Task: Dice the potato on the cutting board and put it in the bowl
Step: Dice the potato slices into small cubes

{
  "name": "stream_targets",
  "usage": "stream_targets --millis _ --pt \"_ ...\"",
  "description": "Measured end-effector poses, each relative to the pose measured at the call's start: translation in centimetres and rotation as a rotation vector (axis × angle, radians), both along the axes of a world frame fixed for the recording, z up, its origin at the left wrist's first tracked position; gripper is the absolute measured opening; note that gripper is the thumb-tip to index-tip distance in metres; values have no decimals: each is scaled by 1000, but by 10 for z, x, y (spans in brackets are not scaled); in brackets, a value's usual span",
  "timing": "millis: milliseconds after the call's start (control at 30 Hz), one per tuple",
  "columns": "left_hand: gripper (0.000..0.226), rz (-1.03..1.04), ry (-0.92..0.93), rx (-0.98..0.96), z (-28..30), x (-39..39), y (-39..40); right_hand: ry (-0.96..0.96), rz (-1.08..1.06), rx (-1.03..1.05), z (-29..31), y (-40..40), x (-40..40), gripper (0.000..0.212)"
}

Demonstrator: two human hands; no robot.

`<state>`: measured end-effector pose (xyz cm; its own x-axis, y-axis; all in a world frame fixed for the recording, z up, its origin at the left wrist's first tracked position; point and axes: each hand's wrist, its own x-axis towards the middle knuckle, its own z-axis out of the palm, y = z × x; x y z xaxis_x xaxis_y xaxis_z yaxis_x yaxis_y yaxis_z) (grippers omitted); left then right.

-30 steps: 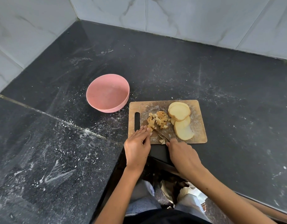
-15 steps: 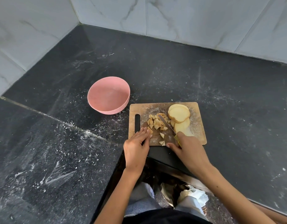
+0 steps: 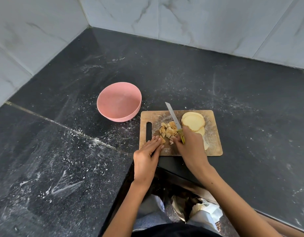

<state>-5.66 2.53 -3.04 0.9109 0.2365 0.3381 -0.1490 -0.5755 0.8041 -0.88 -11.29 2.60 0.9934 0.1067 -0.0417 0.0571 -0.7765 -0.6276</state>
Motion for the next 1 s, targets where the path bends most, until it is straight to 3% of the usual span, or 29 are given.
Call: stream_targets --millis 167,300,467,833,1000 --pt "27 -12 -19 -24 0 2 5 81 175 -24 8 -4 -12 27" --pt "25 18 -35 6 -4 4 2 132 248 -170 2 -5 -29 28" --pt "23 28 -50 32 -7 3 1 229 246 -231 -4 -2 -35 27" --pt "27 14 -66 136 -14 2 1 253 256 -438 -2 13 -28 21" --pt "31 23 -54 136 -16 2 -1 292 270 -419 -2 14 -23 24"
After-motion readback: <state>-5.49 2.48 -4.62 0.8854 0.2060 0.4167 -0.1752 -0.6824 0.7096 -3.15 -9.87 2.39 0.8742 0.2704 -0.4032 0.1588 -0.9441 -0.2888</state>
